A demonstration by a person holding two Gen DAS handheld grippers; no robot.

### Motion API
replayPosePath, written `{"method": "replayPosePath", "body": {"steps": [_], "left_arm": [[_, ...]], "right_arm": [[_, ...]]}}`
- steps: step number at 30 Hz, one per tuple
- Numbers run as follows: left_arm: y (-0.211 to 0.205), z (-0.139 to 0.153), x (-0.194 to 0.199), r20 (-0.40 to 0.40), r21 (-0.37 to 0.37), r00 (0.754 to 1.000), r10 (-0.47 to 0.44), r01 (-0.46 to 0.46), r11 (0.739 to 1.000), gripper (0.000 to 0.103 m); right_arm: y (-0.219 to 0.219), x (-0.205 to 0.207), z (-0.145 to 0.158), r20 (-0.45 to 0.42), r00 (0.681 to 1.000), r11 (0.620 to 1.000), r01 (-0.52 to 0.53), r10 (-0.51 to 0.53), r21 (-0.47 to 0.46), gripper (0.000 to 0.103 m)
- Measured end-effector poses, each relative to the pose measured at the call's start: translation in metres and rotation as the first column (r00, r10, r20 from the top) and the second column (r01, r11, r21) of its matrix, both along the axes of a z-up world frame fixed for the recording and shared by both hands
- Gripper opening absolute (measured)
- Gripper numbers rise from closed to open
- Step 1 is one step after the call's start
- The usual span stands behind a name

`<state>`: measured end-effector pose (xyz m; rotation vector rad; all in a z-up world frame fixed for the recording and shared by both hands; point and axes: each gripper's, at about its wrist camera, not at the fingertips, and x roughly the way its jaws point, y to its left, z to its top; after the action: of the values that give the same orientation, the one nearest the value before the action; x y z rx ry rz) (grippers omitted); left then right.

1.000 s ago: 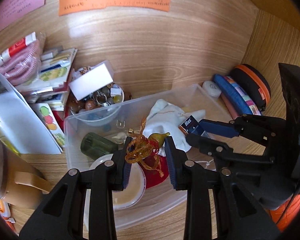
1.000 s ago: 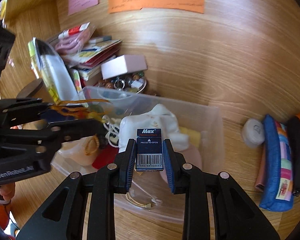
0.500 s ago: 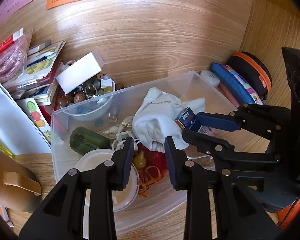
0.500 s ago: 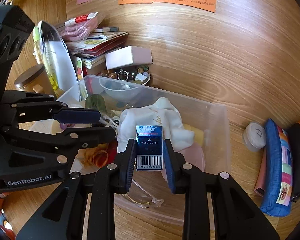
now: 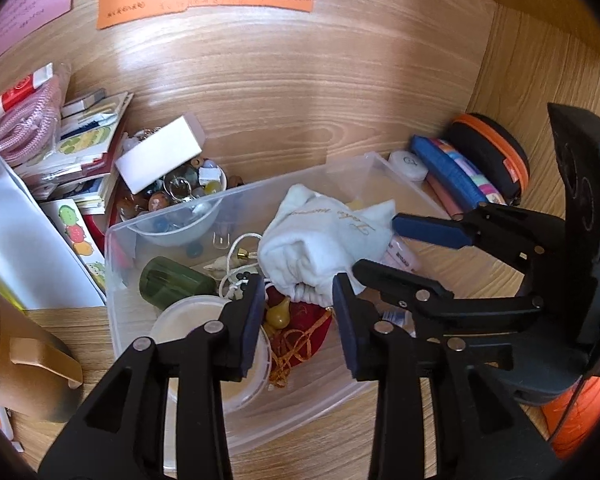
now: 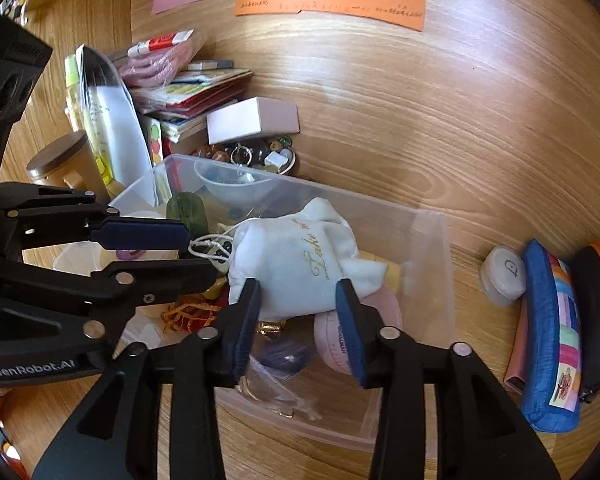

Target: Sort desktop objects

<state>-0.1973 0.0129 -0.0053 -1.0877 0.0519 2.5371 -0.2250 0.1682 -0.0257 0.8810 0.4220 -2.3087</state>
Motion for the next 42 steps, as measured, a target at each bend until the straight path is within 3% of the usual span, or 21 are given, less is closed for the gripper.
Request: {"method": "replayPosePath", "body": {"steps": [7,10,12,18,24,25,33,42], "left_arm": [[-0.006,0.006,0.000,-0.028,0.014,0.999,0.029,-0.028,1.000,0.051],[-0.008,0.010,0.000,-0.036,0.027,0.999,0.041,-0.040,0.999,0.061],[-0.008,0.014,0.002,-0.053,0.015,0.997,0.054,-0.053,0.998,0.066],[-0.008,0.026,0.016,-0.103,-0.022,0.990,0.098,-0.100,0.995,0.082],[-0.012,0.038,0.035,-0.119,-0.014,0.984,0.131,-0.134,0.991,0.088],[-0.013,0.040,0.039,-0.125,-0.015,0.982,0.139,-0.142,0.990,0.092],[-0.013,0.057,0.090,-0.220,-0.032,0.957,0.190,-0.202,0.979,0.098],[-0.020,0.054,0.130,-0.221,0.011,0.949,0.226,-0.229,0.973,0.101]], "right_arm": [[0.006,-0.001,0.009,-0.018,0.999,0.999,0.026,-0.027,-0.029,0.052],[0.010,-0.003,0.013,-0.022,0.998,0.998,0.054,-0.054,-0.023,0.064],[0.014,-0.004,0.016,-0.021,0.997,0.997,0.073,-0.074,-0.028,0.072],[0.030,-0.003,0.040,-0.048,0.986,0.985,0.159,-0.163,-0.067,0.083],[0.040,0.018,0.054,-0.081,0.983,0.985,0.162,-0.167,-0.067,0.087],[0.041,0.023,0.055,-0.088,0.982,0.985,0.160,-0.165,-0.066,0.088],[0.051,0.063,0.058,-0.109,0.979,0.983,0.165,-0.172,-0.078,0.088],[0.056,0.106,0.058,-0.151,0.964,0.974,0.208,-0.220,-0.088,0.089]]}}
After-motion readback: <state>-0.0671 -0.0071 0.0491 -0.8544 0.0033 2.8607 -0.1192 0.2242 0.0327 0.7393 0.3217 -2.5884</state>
